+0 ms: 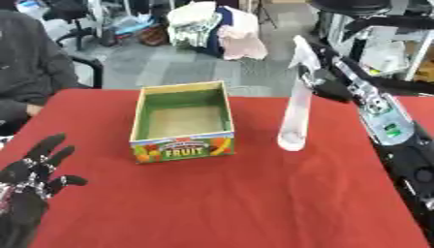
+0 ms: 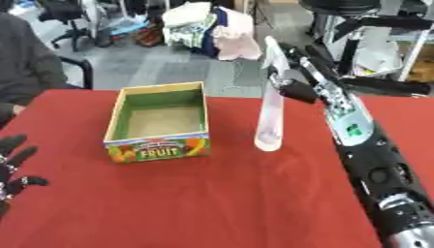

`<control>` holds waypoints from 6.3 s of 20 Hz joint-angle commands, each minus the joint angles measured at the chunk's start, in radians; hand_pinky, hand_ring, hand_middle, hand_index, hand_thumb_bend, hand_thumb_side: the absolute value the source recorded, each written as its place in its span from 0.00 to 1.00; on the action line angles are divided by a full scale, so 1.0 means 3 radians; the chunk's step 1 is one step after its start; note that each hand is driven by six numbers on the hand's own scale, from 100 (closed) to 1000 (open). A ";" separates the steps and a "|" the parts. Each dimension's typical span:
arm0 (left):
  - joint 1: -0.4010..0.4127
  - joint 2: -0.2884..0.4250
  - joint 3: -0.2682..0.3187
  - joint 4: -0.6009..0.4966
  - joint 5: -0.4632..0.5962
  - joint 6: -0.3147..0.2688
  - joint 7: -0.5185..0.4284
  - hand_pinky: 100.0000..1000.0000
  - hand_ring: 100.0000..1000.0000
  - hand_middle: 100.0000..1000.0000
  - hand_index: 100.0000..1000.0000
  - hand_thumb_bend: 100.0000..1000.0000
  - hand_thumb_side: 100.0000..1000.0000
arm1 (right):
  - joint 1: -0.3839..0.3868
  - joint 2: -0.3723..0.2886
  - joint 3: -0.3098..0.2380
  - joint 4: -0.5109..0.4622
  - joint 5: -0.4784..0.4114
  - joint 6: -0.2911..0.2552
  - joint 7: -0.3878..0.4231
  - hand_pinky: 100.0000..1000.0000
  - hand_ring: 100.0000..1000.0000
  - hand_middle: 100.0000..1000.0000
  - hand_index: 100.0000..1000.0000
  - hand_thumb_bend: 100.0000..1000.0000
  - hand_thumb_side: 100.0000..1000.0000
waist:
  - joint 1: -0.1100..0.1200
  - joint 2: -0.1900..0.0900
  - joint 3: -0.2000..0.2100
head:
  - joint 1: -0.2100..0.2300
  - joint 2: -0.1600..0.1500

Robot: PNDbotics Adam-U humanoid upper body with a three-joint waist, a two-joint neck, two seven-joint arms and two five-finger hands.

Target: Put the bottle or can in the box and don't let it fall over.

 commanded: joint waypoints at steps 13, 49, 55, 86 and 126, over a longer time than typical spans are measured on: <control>-0.0183 0.0012 -0.0088 -0.0052 0.0091 0.0025 -0.0100 0.62 1.00 1.00 1.00 0.08 0.88 | -0.0109 -0.0147 -0.0111 -0.0054 -0.0170 0.0163 0.0043 0.93 1.00 1.00 1.00 0.00 0.50 | 0.0005 0.0043 0.0166 | -0.0180 -0.0120; -0.0210 0.0009 -0.0103 -0.0071 0.0118 0.0043 -0.0124 0.63 1.00 1.00 1.00 0.09 0.88 | -0.0114 -0.0129 -0.0080 -0.0137 -0.0145 0.0292 0.0616 0.87 1.00 1.00 0.96 0.00 0.33 | -0.0009 0.0063 0.0182 | -0.0267 -0.0164; -0.0212 0.0010 -0.0100 -0.0072 0.0120 0.0043 -0.0118 0.63 1.00 1.00 1.00 0.09 0.88 | -0.0103 -0.0132 -0.0094 -0.0136 -0.0163 0.0315 0.0522 0.78 1.00 1.00 0.81 0.00 0.29 | -0.0009 0.0060 0.0180 | -0.0284 -0.0175; -0.0421 0.0101 -0.0235 -0.0086 0.0256 0.0107 -0.0191 0.63 1.00 0.99 1.00 0.08 0.85 | -0.0587 -0.0380 0.0005 -0.0283 -0.0871 0.0326 -0.0013 0.62 0.78 0.69 0.38 0.00 0.41 | -0.0181 0.0033 0.0584 | -0.0477 -0.0222; -0.0230 0.0242 -0.0183 0.0010 0.0120 0.0132 -0.0179 0.63 1.00 0.99 1.00 0.09 0.90 | 0.0646 -0.0630 0.0011 -0.1349 -0.1858 -0.0002 0.0552 0.86 1.00 1.00 0.92 0.00 0.48 | -0.0299 -0.0117 0.0070 | -0.0182 0.0056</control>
